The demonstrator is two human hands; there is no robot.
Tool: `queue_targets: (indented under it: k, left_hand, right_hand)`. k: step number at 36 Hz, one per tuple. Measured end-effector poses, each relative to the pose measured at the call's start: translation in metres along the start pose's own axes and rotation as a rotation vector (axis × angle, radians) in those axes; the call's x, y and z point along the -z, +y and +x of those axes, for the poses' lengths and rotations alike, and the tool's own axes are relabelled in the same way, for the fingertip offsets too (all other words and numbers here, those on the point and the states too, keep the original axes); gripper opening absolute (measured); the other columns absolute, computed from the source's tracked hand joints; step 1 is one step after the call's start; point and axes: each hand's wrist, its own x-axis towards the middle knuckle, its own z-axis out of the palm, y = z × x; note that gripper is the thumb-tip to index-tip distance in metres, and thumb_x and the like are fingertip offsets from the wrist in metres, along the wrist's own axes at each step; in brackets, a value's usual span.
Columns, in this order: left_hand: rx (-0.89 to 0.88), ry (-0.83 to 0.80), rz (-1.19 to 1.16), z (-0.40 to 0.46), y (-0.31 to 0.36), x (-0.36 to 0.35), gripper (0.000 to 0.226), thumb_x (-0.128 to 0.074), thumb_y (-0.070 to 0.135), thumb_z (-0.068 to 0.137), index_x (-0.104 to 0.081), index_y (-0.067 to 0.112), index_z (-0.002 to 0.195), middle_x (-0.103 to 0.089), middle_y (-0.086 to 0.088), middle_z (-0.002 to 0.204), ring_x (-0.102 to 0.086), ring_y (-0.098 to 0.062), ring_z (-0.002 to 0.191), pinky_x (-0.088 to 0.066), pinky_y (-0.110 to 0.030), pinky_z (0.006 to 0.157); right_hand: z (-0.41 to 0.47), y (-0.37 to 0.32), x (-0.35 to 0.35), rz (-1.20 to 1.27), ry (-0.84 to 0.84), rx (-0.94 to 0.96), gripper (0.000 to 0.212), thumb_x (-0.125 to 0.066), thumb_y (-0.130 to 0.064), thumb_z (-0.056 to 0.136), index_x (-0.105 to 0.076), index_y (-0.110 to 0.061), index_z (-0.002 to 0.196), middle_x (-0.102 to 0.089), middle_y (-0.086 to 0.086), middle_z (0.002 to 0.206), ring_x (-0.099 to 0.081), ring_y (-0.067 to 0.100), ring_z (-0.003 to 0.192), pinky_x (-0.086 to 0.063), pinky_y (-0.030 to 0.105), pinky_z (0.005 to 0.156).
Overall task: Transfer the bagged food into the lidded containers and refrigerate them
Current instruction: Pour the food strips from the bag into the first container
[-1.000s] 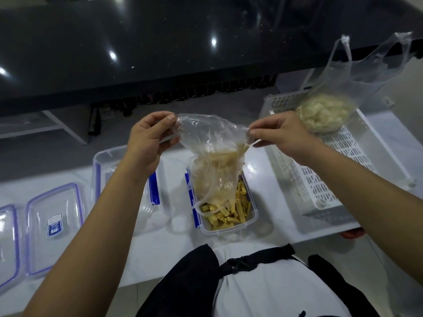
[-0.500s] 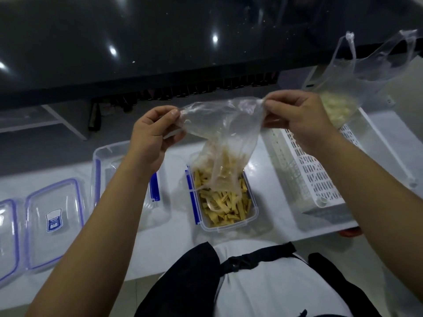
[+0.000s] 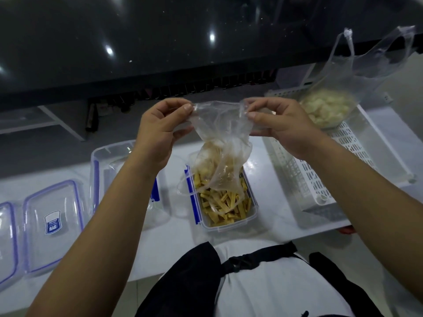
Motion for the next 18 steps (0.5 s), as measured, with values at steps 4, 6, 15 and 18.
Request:
queue_targets:
  k: [4,6,15,18]
  left_hand:
    - [-0.042,-0.054,0.052,0.0,0.015,-0.016,0.011,-0.068,0.016,0.092,-0.071,0.013,0.102,-0.075,-0.002,0.096,-0.072,-0.025,0.1,-0.061,-0.045,0.087]
    - [-0.054,-0.069,0.068,0.002,0.021,-0.024,0.011,-0.067,0.013,0.094,-0.07,0.01,0.104,-0.075,-0.004,0.096,-0.073,-0.025,0.099,-0.062,-0.042,0.081]
    - [-0.062,-0.148,0.07,0.003,0.027,-0.04,0.011,-0.067,0.013,0.094,-0.071,0.012,0.105,-0.074,-0.004,0.095,-0.072,-0.022,0.093,-0.06,-0.038,0.074]
    - [-0.045,-0.211,0.079,0.001,0.022,-0.032,0.022,-0.067,0.018,0.094,-0.068,0.015,0.116,-0.072,-0.004,0.111,-0.07,-0.023,0.106,-0.06,-0.04,0.081]
  right_hand:
    - [0.004,-0.013,-0.008,-0.153,-0.115,0.065,0.011,-0.075,-0.006,0.085,-0.078,-0.014,0.093,-0.048,-0.006,0.148,-0.057,0.013,0.128,-0.058,0.041,0.091]
    - [0.008,-0.019,-0.013,-0.227,-0.137,0.093,0.013,-0.076,-0.008,0.084,-0.079,-0.015,0.094,-0.051,-0.006,0.147,-0.05,0.01,0.134,-0.049,0.046,0.106]
    - [0.015,-0.026,-0.027,-0.265,-0.074,0.228,0.017,-0.073,-0.001,0.086,-0.076,-0.004,0.103,-0.075,0.012,0.101,-0.071,0.02,0.1,-0.056,0.037,0.094]
    - [0.015,-0.025,-0.025,-0.31,-0.055,0.258,0.015,-0.073,-0.002,0.087,-0.077,-0.004,0.102,-0.076,0.007,0.096,-0.073,0.018,0.095,-0.057,0.032,0.089]
